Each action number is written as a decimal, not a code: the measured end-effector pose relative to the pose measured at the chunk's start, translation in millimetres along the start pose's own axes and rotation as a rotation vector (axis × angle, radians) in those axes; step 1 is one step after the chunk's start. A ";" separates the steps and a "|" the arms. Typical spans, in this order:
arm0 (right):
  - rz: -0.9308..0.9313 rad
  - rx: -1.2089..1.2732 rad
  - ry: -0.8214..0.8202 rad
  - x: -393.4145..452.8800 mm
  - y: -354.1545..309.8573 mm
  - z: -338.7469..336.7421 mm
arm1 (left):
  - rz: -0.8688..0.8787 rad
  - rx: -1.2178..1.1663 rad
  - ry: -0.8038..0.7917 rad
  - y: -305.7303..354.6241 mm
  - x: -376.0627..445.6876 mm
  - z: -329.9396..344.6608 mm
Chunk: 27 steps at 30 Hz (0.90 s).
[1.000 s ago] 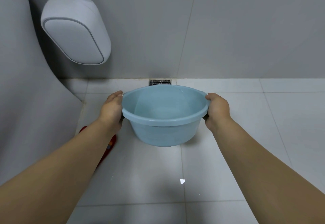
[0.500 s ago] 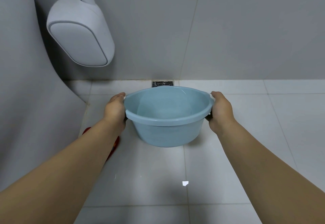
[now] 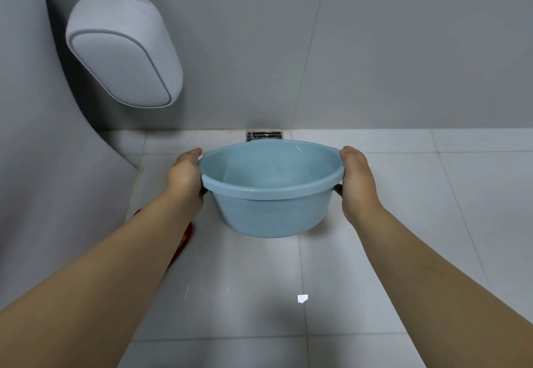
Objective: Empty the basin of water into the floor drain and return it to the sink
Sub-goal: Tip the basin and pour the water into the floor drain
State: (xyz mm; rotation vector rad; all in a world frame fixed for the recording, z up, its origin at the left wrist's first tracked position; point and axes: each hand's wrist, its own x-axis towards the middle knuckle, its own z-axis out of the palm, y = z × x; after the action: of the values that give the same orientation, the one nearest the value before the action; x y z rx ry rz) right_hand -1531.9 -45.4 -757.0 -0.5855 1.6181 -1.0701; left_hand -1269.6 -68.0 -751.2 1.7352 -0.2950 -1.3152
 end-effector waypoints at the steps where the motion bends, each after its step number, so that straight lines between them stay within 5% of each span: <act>1: -0.001 0.003 0.004 -0.1 0.1 0.1 | 0.001 -0.005 0.001 0.0 0.0 0.5; 27: -0.016 0.090 0.048 -1.0 1.2 1.3 | 0.022 -0.106 -0.126 -13.3 -6.0 2.4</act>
State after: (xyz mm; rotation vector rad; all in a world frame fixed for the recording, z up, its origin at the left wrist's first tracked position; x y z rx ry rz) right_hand -1530.2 -44.5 -757.6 -0.5170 1.6001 -1.1701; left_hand -1278.3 -58.0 -757.6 1.5606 -0.3088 -1.4019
